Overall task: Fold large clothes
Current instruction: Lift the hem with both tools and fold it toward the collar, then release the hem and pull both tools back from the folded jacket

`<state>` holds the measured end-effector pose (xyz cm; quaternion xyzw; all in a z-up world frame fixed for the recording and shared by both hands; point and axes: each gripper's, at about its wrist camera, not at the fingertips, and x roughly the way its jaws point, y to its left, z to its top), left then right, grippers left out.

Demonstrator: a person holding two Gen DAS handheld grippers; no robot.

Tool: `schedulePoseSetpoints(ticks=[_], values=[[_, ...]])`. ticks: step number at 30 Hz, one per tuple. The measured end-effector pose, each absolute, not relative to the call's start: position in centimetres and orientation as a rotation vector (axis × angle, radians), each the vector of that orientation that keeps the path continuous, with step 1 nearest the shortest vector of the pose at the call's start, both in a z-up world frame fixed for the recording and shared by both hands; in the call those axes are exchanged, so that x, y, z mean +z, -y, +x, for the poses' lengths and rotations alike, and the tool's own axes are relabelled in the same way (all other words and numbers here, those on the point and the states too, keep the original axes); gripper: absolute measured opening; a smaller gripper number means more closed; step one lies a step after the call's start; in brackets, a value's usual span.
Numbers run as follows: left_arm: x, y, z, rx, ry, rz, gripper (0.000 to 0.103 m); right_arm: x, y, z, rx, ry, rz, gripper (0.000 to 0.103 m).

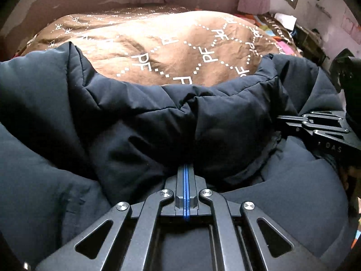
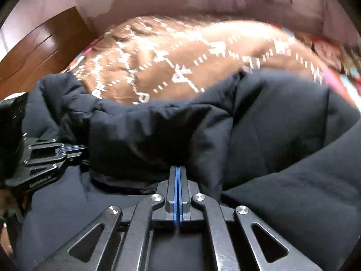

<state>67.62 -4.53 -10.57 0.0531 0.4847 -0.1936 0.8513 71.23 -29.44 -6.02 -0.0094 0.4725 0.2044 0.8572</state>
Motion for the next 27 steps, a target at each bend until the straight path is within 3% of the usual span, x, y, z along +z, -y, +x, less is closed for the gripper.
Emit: schedulePoseSetpoints(ticks=[5,10,11,15,16,18,20,25,27], values=[[-10.4,4.9,67.2,-0.398,-0.991,0.14,0.001,-6.9,27.7,71.4,0.377,-1.002,-0.103,0.0],[-7.4,3.8,65.5,-0.343,-0.912,0.062,0.001,-4.7,30.2,69.8,0.405,-0.91,0.024,0.003],[-6.8,3.6,64.9,-0.327,-0.888,0.04,0.005,-3.8,30.7,68.9,0.388,-0.871,0.043,0.004],[-4.1,2.9,62.1,-0.251,-0.812,-0.013,0.007,-1.4,32.2,65.7,0.333,-0.774,0.091,0.023],[-3.6,2.9,61.6,-0.238,-0.804,-0.02,0.011,-0.7,32.7,64.6,0.314,-0.751,0.094,0.025],[-2.1,2.4,59.1,-0.209,-0.761,-0.048,0.029,0.5,33.1,63.1,0.289,-0.717,0.1,0.031],[-0.6,2.2,57.3,-0.203,-0.715,-0.067,0.057,1.7,32.9,61.7,0.272,-0.687,0.118,0.039],[3.4,1.5,52.3,-0.188,-0.647,-0.115,0.066,4.7,32.5,57.7,0.277,-0.617,0.07,0.059],[4.9,1.6,50.5,-0.18,-0.638,-0.125,0.071,6.3,32.4,55.4,0.286,-0.581,0.058,0.072]])
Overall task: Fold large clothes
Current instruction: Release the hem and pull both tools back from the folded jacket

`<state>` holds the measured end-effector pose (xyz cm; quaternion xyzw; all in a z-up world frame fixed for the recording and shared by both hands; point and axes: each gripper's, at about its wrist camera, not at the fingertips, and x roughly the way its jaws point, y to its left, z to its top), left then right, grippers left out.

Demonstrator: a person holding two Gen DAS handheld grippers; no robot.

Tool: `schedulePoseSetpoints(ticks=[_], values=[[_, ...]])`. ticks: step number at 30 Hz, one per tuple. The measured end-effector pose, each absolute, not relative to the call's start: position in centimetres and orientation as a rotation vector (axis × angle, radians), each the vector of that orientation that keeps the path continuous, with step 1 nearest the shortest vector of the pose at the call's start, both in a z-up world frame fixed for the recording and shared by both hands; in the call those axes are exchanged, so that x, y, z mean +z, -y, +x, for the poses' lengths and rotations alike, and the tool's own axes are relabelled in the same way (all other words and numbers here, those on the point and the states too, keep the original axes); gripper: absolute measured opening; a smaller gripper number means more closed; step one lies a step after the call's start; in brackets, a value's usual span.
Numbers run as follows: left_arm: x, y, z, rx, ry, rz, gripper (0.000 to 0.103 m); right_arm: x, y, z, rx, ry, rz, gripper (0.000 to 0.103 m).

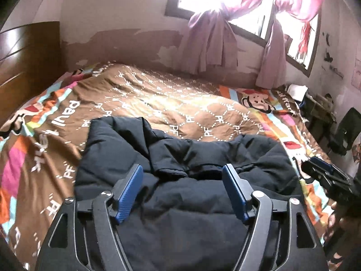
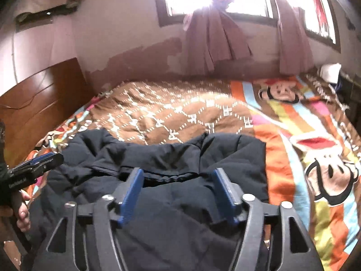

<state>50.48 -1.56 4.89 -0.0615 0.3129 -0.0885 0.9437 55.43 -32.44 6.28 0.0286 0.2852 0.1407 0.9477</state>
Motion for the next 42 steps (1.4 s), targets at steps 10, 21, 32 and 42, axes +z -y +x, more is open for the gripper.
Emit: schedulePoseSetpoints(ticks=[10,21,32,42], values=[[12.1,2.1,41.8,-0.178,-0.555,-0.098,0.101,11.5,31.5,46.2,0.342,-0.459,0.014,0.102],[16.3,2.1,32.9,-0.176,-0.462,-0.038,0.101,16.2,31.1,37.4,0.409,-0.356,0.013,0.103],[15.1,2.2,27.4,-0.233,-0.486,0.052,0.101,16.2,30.4,30.9,0.461,-0.373,-0.047,0.103],[12.5,1.0,23.3,-0.267,-0.527,0.109,0.101,14.9,28.9,26.2,0.48,-0.444,-0.105,0.103]])
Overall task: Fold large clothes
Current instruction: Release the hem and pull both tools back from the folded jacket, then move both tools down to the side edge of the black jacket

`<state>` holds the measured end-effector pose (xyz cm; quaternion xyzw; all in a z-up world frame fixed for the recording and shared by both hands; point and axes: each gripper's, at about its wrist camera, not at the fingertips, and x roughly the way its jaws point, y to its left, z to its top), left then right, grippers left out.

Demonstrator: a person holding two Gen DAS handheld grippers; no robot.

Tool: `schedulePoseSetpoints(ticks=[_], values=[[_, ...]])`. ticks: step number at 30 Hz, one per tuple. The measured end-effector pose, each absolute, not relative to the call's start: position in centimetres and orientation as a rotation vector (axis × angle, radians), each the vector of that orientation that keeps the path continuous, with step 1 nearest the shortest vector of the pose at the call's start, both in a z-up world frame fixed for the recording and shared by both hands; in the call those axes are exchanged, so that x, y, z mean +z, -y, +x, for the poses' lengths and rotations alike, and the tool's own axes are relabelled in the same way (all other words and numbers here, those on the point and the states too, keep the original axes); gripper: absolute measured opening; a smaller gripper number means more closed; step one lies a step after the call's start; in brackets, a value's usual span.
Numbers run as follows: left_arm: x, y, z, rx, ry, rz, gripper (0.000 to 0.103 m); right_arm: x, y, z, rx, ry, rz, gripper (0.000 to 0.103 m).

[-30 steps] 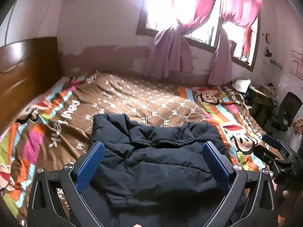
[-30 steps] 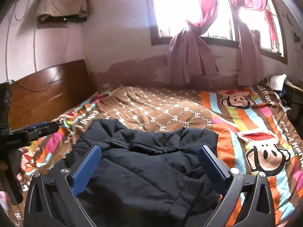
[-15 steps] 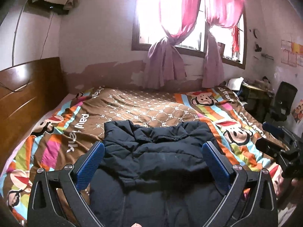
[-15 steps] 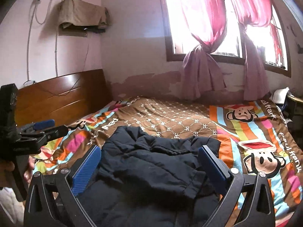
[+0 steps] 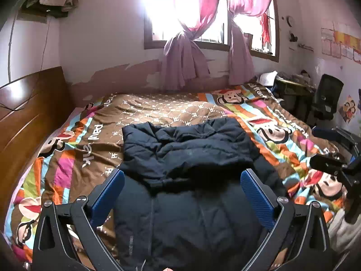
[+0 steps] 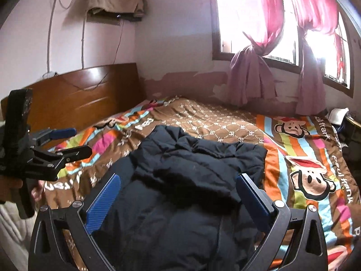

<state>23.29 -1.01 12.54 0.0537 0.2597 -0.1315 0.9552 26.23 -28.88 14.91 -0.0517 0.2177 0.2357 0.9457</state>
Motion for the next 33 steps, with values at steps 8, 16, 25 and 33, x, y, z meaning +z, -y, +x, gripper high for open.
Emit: schedulePoseSetpoints(ticks=[8,16,25,33], values=[[9.7,-1.5,20.7,-0.257,-0.577,0.152,0.101,12.5,27.5,23.7,0.507,-0.512,-0.149,0.103],[4.8,-3.9,18.5,-0.291,-0.669,0.224,0.101,8.1,26.7,22.4,0.532,-0.634,-0.216,0.103],[-0.5,-3.7,17.6,-0.342,-0.802,0.302,0.101,2.7,27.7,22.0,0.551,-0.834,-0.346,0.103],[-5.8,-1.8,17.2,-0.401,-0.941,0.442,0.101,-2.2,28.5,22.3,0.562,-0.961,-0.353,0.103]])
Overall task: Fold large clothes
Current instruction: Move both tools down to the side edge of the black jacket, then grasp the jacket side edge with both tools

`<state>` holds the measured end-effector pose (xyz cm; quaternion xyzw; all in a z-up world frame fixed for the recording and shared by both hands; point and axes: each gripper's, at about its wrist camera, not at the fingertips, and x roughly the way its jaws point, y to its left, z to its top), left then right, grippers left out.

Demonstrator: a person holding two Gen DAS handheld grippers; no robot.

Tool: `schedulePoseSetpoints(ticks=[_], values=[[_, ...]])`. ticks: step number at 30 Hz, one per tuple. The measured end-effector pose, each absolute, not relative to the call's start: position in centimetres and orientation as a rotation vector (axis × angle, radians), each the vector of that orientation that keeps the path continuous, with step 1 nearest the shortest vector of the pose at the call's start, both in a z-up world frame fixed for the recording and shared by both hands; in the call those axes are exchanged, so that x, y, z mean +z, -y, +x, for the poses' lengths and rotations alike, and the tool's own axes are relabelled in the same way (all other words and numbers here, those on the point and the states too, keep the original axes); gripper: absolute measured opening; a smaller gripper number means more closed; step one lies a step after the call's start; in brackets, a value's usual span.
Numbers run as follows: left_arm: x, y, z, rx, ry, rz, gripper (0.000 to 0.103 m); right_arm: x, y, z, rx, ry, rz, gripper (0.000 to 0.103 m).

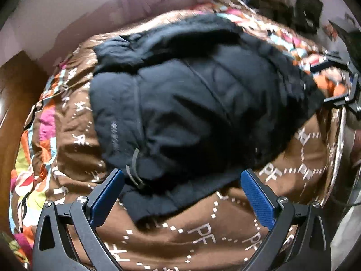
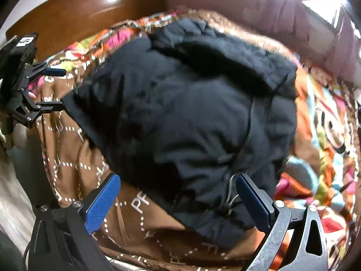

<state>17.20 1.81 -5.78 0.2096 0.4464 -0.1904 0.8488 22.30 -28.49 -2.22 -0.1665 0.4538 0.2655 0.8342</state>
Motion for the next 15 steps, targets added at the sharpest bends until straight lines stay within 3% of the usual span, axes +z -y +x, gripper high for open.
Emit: schedulePoseSetpoints(ticks=[15], values=[[-12.7,-1.3,17.0,-0.387,-1.017,0.682,0.101,-10.9,26.3,22.6,0.516,-1.095,-0.606,0.103]])
